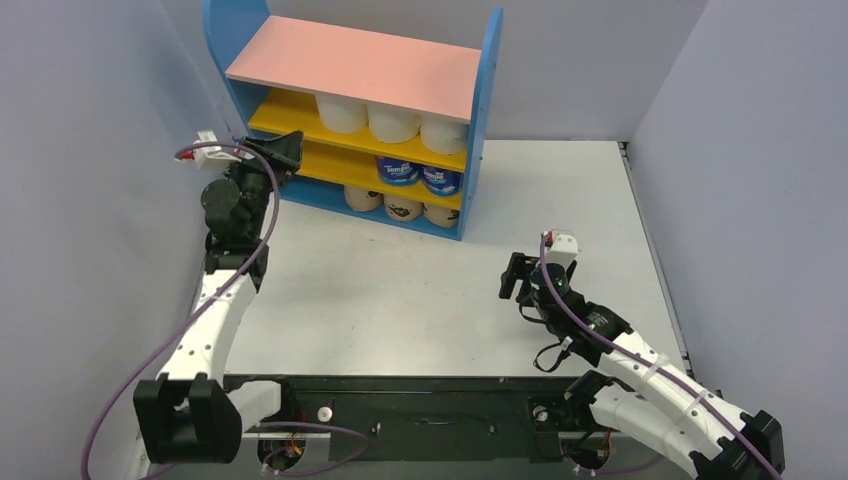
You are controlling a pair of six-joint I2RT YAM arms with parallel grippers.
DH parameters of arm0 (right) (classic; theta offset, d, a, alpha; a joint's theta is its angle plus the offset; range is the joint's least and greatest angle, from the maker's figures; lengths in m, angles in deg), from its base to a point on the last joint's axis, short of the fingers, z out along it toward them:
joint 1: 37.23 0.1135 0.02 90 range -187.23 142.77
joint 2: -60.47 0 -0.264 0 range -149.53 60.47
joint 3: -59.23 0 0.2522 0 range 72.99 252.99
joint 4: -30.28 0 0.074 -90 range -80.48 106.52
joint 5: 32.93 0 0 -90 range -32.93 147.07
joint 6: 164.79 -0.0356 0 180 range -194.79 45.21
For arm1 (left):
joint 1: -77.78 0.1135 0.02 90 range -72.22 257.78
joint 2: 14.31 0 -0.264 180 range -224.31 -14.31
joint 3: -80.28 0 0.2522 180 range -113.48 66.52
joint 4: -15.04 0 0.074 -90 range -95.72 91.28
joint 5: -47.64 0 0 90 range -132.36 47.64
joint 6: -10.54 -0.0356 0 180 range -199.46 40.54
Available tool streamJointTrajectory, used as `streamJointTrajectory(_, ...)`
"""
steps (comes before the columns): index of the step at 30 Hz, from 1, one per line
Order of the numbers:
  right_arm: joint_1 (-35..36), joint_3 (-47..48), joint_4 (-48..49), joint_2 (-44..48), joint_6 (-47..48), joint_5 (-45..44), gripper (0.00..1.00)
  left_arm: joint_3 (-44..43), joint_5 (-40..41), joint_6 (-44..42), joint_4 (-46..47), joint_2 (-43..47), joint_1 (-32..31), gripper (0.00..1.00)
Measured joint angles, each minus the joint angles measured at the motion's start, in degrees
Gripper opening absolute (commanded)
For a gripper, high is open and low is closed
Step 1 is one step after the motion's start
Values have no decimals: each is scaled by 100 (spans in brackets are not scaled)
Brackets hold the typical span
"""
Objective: Place and organize the paper towels onto the shelf
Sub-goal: Place the paper towel on the shelf.
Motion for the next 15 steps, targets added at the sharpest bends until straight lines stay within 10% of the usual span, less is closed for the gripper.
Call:
streamJointTrajectory(4, 0, 0, 2, 127, -7, 13, 77, 85, 295, -378, -782, 741, -48, 99)
streamJointTrajectory(15, 0, -332, 614, 1027, -632, 72, 87, 269, 1812, -1266, -3805, 2100, -1113, 96)
